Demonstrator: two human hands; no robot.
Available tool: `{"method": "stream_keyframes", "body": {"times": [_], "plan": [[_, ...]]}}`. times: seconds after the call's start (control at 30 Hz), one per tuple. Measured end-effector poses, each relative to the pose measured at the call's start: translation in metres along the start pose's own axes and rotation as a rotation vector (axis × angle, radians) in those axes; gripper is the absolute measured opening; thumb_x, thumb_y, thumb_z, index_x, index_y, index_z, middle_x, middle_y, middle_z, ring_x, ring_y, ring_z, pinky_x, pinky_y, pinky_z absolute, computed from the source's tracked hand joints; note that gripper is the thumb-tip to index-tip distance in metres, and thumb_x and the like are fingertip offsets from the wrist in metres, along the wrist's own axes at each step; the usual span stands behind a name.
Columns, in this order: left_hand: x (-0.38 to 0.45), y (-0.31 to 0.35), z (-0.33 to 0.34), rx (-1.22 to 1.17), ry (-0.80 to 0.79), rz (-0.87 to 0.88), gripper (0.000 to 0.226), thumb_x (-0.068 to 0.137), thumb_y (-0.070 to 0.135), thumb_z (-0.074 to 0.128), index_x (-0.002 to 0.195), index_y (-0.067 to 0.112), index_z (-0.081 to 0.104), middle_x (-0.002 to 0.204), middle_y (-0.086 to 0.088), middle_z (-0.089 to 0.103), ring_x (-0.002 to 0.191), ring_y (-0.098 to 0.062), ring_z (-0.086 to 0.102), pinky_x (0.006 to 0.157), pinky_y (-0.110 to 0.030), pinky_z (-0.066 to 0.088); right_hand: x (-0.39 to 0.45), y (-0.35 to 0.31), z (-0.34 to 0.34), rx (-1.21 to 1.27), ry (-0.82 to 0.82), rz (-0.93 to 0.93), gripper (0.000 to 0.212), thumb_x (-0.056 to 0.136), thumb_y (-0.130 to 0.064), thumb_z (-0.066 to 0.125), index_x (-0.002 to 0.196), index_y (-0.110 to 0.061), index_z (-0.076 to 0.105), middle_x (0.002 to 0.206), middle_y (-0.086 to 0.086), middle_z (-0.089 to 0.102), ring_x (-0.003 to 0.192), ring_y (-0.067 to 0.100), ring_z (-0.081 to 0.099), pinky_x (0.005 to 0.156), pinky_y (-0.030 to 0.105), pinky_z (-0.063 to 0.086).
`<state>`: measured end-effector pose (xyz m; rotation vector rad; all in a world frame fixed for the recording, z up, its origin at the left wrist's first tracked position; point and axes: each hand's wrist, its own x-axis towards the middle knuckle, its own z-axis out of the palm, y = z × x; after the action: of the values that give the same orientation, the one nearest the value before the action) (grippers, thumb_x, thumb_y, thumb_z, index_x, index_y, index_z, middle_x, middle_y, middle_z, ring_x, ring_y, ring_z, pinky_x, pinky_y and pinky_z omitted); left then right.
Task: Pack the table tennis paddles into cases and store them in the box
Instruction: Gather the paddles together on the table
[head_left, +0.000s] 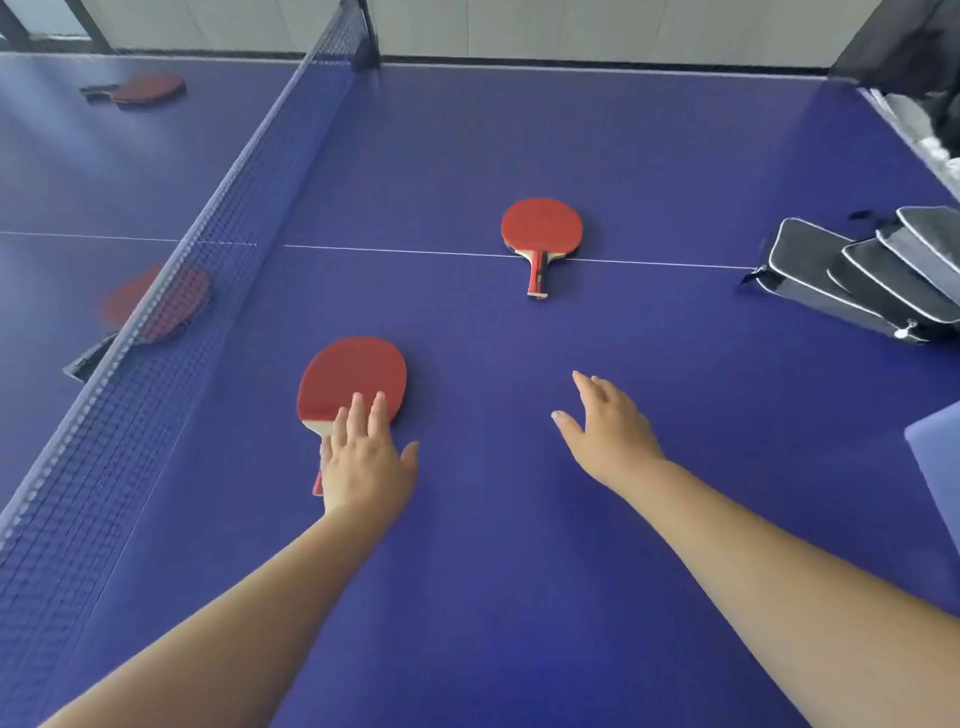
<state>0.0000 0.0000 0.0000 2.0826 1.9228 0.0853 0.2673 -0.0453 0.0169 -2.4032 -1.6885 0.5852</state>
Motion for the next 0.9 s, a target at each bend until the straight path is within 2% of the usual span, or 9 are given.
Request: {"method": "stream_keyframes", "body": {"times": [0.1, 0.2, 0.33, 0.43, 0.57, 0.67, 0.73, 0.8, 0.9], "plan": [[0.022, -0.032, 0.005, -0.002, 0.024, -0.116, 0.079, 0.094, 0.045, 0.053, 0.156, 0.024, 0.008, 0.164, -0.003, 0.004, 0.148, -0.028, 0.011, 0.118, -0.044, 0.020, 0.036, -0.014, 0.008, 0.005, 0.018, 0.037, 0.066, 0.098, -0.050, 0.041, 0.153, -0.020, 0.019, 0.157, 0.006, 0.027, 0.142, 0.027, 0.029, 0.107, 0.044, 0.038], [0.042, -0.050, 0.011, -0.022, 0.004, -0.195, 0.078, 0.091, 0.048, 0.056, 0.155, 0.029, 0.014, 0.161, -0.006, 0.008, 0.139, -0.032, 0.024, 0.108, -0.045, 0.033, 0.068, -0.030, 0.015, 0.024, 0.021, 0.070, 0.065, 0.098, -0.049, 0.043, 0.152, -0.019, 0.022, 0.154, 0.007, 0.031, 0.138, 0.027, 0.033, 0.103, 0.044, 0.041], [0.060, -0.055, 0.022, -0.215, 0.009, -0.210, 0.064, 0.094, 0.040, 0.058, 0.151, 0.032, 0.031, 0.156, -0.006, 0.013, 0.128, -0.033, 0.026, 0.101, -0.046, 0.042, 0.109, -0.043, 0.023, 0.018, 0.084, 0.081, 0.065, 0.097, -0.048, 0.046, 0.150, -0.017, 0.025, 0.147, 0.009, 0.036, 0.131, 0.028, 0.038, 0.096, 0.042, 0.044], [0.074, -0.044, 0.029, -0.302, 0.079, -0.163, 0.052, 0.096, 0.033, 0.058, 0.146, 0.031, 0.043, 0.154, -0.004, 0.019, 0.127, -0.029, 0.028, 0.101, -0.043, 0.041, 0.139, -0.048, 0.032, 0.026, 0.122, 0.090, 0.065, 0.096, -0.047, 0.049, 0.148, -0.014, 0.027, 0.144, 0.011, 0.037, 0.129, 0.029, 0.039, 0.094, 0.043, 0.044], [0.097, -0.026, 0.037, -0.352, 0.117, -0.113, 0.049, 0.095, 0.031, 0.060, 0.142, 0.031, 0.049, 0.154, -0.002, 0.022, 0.127, -0.026, 0.030, 0.099, -0.039, 0.041, 0.178, -0.054, 0.039, 0.052, 0.228, 0.102, 0.066, 0.094, -0.046, 0.054, 0.146, -0.011, 0.031, 0.138, 0.013, 0.041, 0.125, 0.031, 0.042, 0.091, 0.045, 0.046], [0.104, -0.023, 0.044, -0.368, 0.186, -0.077, 0.049, 0.090, 0.025, 0.066, 0.138, 0.029, 0.056, 0.152, -0.004, 0.029, 0.118, -0.027, 0.035, 0.092, -0.036, 0.043, 0.208, -0.056, 0.039, 0.082, 0.317, 0.149, 0.066, 0.091, -0.049, 0.057, 0.141, -0.010, 0.036, 0.130, 0.014, 0.044, 0.116, 0.033, 0.048, 0.085, 0.044, 0.048], [0.106, -0.024, 0.049, -0.384, 0.213, -0.061, 0.050, 0.087, 0.022, 0.070, 0.135, 0.029, 0.058, 0.150, -0.004, 0.031, 0.115, -0.025, 0.036, 0.087, -0.031, 0.038, 0.230, -0.057, 0.037, 0.094, 0.361, 0.218, 0.066, 0.090, -0.051, 0.058, 0.135, -0.007, 0.040, 0.124, 0.015, 0.045, 0.112, 0.034, 0.050, 0.082, 0.044, 0.048], [0.107, -0.026, 0.053, -0.389, 0.224, -0.050, 0.051, 0.085, 0.019, 0.073, 0.134, 0.029, 0.060, 0.149, -0.005, 0.033, 0.112, -0.026, 0.039, 0.087, -0.030, 0.035, 0.249, -0.058, 0.032, 0.091, 0.354, 0.314, 0.065, 0.089, -0.052, 0.059, 0.129, -0.005, 0.042, 0.125, 0.017, 0.045, 0.111, 0.036, 0.051, 0.083, 0.045, 0.049], [0.107, -0.027, 0.056, -0.385, 0.244, -0.035, 0.052, 0.083, 0.017, 0.075, 0.132, 0.028, 0.061, 0.147, -0.005, 0.035, 0.107, -0.026, 0.042, 0.087, -0.031, 0.036, 0.272, -0.058, 0.025, 0.102, 0.245, 0.404, 0.065, 0.089, -0.052, 0.060, 0.128, -0.004, 0.041, 0.129, 0.018, 0.044, 0.110, 0.038, 0.055, 0.077, 0.043, 0.048]]}}
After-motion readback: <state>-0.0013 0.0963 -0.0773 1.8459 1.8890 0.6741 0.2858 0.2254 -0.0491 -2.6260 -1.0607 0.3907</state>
